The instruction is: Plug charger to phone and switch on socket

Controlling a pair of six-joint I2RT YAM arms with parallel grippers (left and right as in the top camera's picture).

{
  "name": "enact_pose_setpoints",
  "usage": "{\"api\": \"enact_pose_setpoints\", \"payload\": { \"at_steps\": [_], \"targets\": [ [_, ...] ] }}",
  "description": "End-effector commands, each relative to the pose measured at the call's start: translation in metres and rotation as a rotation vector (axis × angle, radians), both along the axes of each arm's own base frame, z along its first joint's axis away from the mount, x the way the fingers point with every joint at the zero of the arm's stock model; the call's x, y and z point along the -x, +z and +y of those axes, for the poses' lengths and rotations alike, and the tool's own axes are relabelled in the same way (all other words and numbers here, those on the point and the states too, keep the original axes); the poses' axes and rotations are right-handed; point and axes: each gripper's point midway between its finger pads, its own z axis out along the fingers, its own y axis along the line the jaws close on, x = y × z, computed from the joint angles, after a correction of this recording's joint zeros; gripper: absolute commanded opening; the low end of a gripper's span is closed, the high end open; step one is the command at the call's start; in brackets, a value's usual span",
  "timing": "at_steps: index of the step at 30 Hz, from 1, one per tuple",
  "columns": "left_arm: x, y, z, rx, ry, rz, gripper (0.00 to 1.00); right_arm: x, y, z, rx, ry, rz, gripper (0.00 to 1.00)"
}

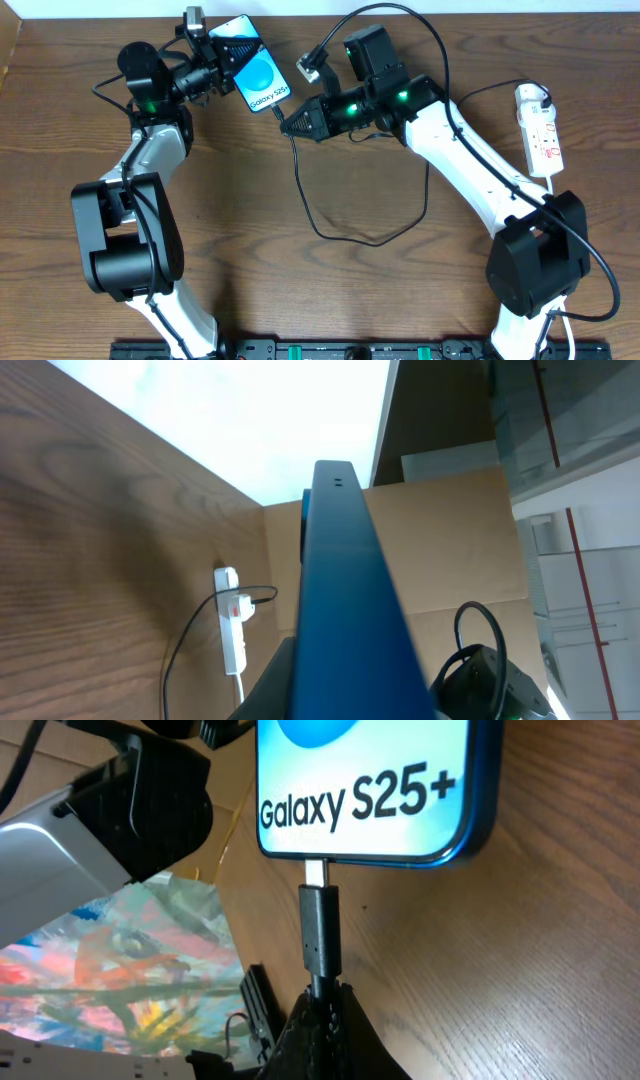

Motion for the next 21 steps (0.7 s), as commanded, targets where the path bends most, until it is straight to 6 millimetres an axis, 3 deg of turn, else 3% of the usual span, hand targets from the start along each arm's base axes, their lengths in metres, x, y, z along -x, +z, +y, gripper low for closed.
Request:
{"api": "enact_pose_setpoints", "payload": {
  "at_steps": [1,21],
  "targets": [
    [-0.0002,0.0023,-0.0012,-0.009,-0.006,-0.024,0.07,0.0034,0.0131,-0.0041,-0.009,-0.004,-0.006,0.01],
    [-0.0014,0.0024,-0.0010,-0.008,0.002,-0.024,0.07,0.0003,0.0132,-0.0043,-0.006,-0.014,-0.018,0.01]
  ]
}}
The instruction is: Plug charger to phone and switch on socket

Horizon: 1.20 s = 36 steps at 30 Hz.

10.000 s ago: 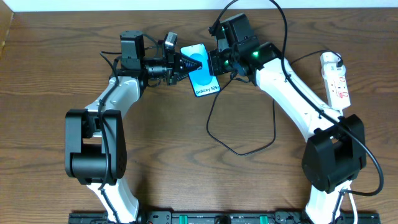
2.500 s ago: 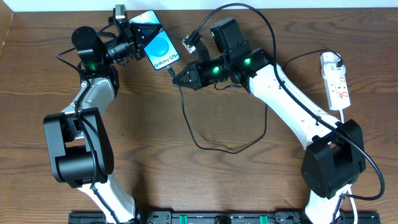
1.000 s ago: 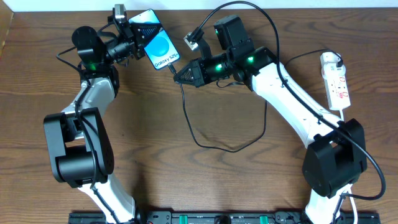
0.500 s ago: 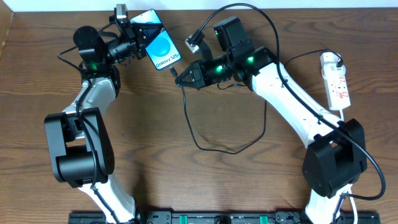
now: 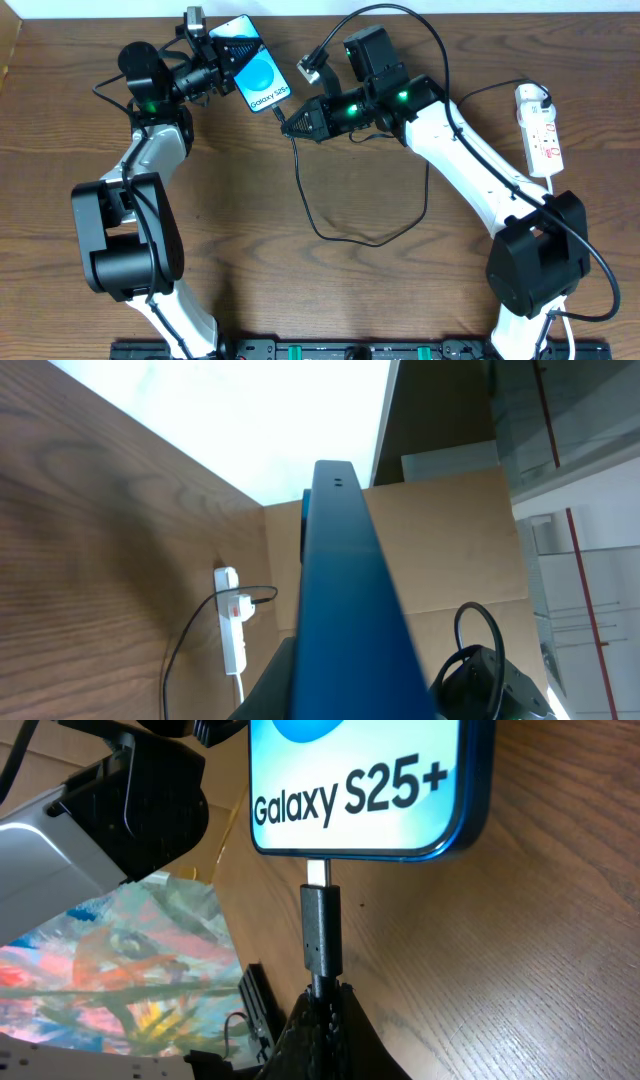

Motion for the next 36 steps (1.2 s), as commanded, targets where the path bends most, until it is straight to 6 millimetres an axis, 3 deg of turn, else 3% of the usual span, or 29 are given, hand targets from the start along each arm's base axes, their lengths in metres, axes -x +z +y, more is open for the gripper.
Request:
{"api": "enact_pose_setpoints", "payload": {
  "at_steps": [1,36],
  "targets": [
    [-0.0013,0.0028,-0.0006,-0.008,0.002,-0.026,0.07,0.0008,0.0147,-0.0031,-0.015,-0.008,-0.022,0.01],
    [-0.0003,0.0027,-0.0023,-0.009,-0.006,-0.026,0.08,-0.0034,0.0161,-0.0014,-0.015,-0.030,-0.026,0.01]
  ]
}}
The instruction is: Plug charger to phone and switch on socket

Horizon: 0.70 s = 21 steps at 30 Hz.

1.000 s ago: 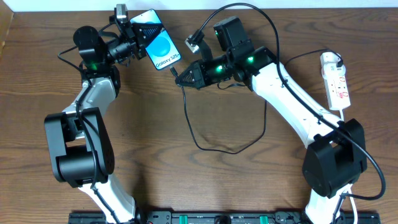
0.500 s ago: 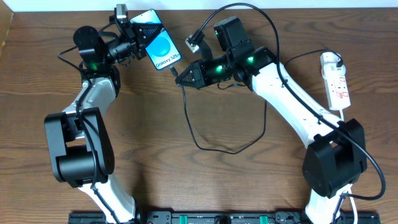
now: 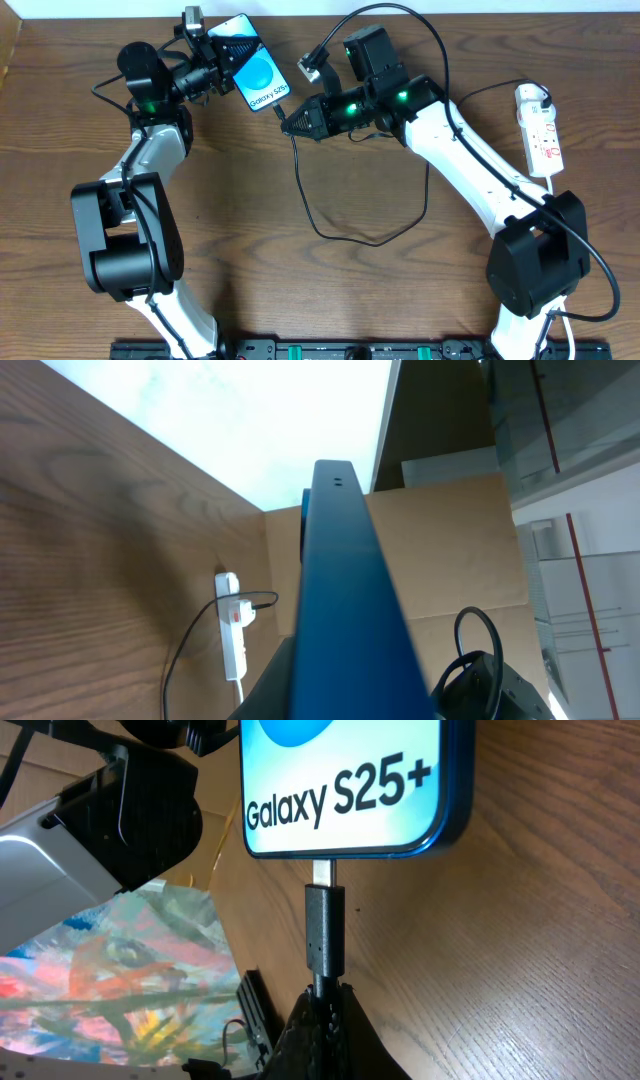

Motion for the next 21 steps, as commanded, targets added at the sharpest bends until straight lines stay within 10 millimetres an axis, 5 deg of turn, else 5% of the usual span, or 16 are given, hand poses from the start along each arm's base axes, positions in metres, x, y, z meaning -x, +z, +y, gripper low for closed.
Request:
{"api": "enact_pose_setpoints", "payload": {
  "at_steps": [1,21],
  "targets": [
    [0.0010,0.0025,-0.0030,-0.009,-0.014,-0.025,0.07,0.0010,0.0161,-0.0012,-0.020,-0.005,-0.028,0.01],
    [0.0016,0.0027,-0.0098,-0.009,-0.023,-0.026,0.07,0.0012,0.0148,-0.0004,-0.012,-0.010,-0.030,0.01]
  ]
}}
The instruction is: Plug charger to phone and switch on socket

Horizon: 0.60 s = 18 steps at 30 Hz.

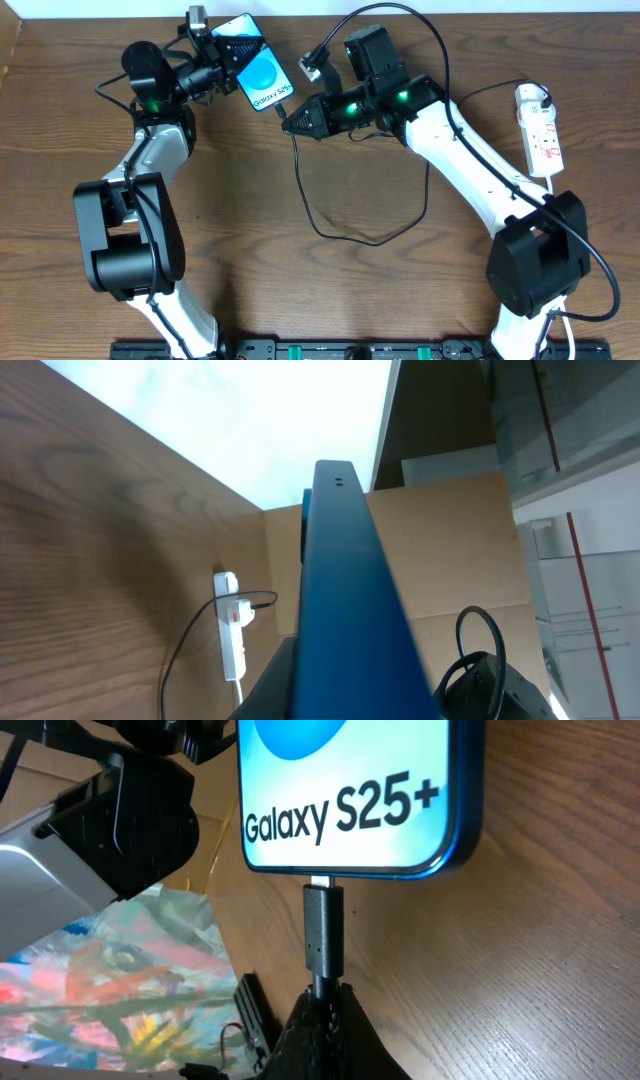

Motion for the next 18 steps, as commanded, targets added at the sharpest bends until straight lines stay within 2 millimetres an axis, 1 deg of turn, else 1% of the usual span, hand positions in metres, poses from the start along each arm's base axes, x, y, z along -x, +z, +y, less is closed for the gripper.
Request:
{"api": "enact_pose_setpoints", "payload": {
  "at_steps": [1,9,18],
  "targets": [
    [0.002,0.002,-0.004,-0.010,-0.022,-0.025,0.07,0.002,0.016,0.000,-0.020,0.000,-0.030,0.01],
    [0.009,0.002,-0.015,-0.022,-0.074,-0.043,0.07,-0.006,0.024,0.001,-0.050,-0.026,-0.041,0.01],
    [0.015,0.001,-0.023,-0.024,-0.114,-0.041,0.07,-0.013,0.034,0.005,-0.085,-0.040,-0.074,0.01]
  ]
}}
